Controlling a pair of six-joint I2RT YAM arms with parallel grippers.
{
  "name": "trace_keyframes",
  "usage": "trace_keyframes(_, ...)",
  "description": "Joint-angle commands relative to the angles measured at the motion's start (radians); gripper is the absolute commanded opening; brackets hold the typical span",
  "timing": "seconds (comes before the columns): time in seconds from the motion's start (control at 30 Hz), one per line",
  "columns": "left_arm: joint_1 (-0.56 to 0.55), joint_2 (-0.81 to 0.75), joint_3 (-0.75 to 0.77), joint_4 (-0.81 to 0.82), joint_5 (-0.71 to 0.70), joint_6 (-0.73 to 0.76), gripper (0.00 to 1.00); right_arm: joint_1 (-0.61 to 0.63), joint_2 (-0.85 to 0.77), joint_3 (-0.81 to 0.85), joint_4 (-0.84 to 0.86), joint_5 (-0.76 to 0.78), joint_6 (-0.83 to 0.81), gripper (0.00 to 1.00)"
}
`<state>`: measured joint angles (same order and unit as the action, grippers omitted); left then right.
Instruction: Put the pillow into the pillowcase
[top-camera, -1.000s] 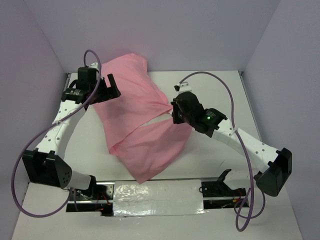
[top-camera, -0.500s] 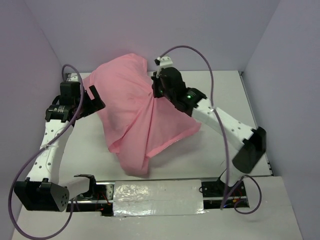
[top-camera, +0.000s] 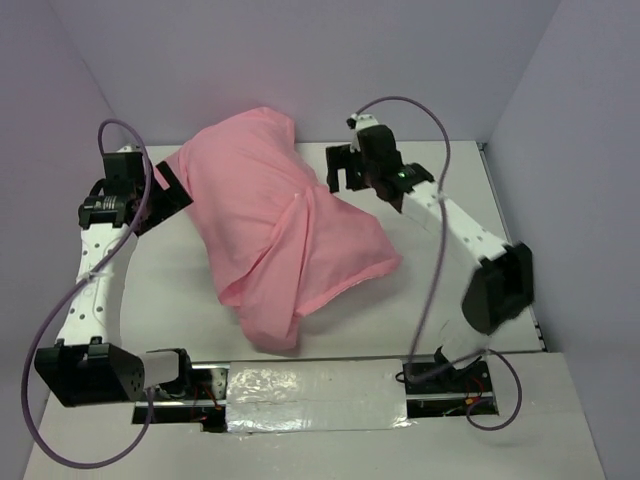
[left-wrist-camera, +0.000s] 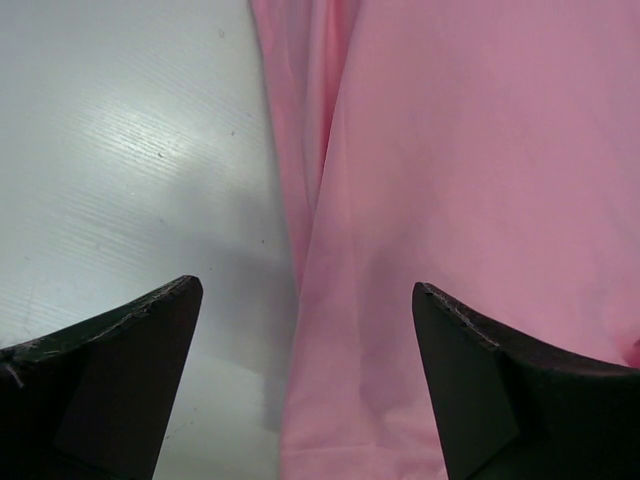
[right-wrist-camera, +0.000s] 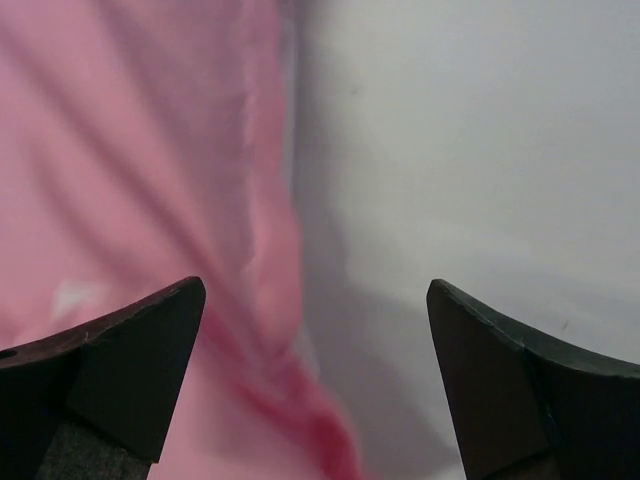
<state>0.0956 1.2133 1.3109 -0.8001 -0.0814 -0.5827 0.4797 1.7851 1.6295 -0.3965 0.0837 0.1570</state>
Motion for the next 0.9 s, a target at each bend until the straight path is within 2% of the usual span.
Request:
trace_keyframes(0.0,0.045,0.051,0.05,0.065,0.018,-0.032,0.99,0.118,-0.336,-0.189,0.036,-0.099,-0.024,1.0)
trace_keyframes(0.03,0.053,0.069,0.069,0.067,0.025,-0.037,0.99,0.147,-0.442,-0.236,0.03,-0.095,-0.017,1.0)
trace_keyframes(0.07,0.061,0.106,0.08,0.07,0.031,-0.042,0.99,0.187,-0.479,-0.293,0.016,-0.043,-0.017,1.0)
trace_keyframes(0.1,0.081,0.124,0.088,0.079,0.041,-0.042,0.99,0.276,-0.502,-0.302,-0.001,-0.017,-0.037,1.0)
trace_keyframes(0.17,0.117,0.169,0.108,0.088,0.074,-0.045,0.99,0.351,-0.518,-0.283,-0.067,0.01,-0.03,1.0)
trace_keyframes(0.23,0.145,0.193,0.117,0.101,0.09,-0.048,0.99,0.448,-0.507,-0.293,-0.004,-0.068,-0.039,1.0)
trace_keyframes(0.3,0.191,0.203,0.114,0.113,0.13,-0.057,0.99,0.503,-0.436,-0.304,0.057,-0.195,-0.053,1.0)
trace_keyframes(0.37,0.233,0.207,0.113,0.122,0.146,-0.06,0.99,0.56,-0.279,-0.219,0.056,-0.214,-0.051,1.0)
trace_keyframes(0.5,0.282,0.204,0.097,0.125,0.17,-0.078,0.99,0.566,-0.069,-0.102,0.05,-0.273,-0.008,1.0)
trace_keyframes(0.6,0.288,0.2,0.088,0.131,0.155,-0.081,0.99,0.511,0.0,-0.094,0.036,-0.277,0.035,1.0)
trace_keyframes(0.7,0.289,0.192,0.067,0.148,0.163,-0.085,0.99,0.363,-0.016,-0.241,0.08,-0.242,0.16,0.99)
trace_keyframes(0.73,0.289,0.189,0.062,0.153,0.16,-0.088,0.99,0.268,-0.03,-0.275,0.081,-0.213,0.173,0.99)
trace_keyframes(0.87,0.288,0.177,0.021,0.173,0.161,-0.083,0.99,0.029,-0.114,-0.417,0.081,-0.107,0.177,1.0)
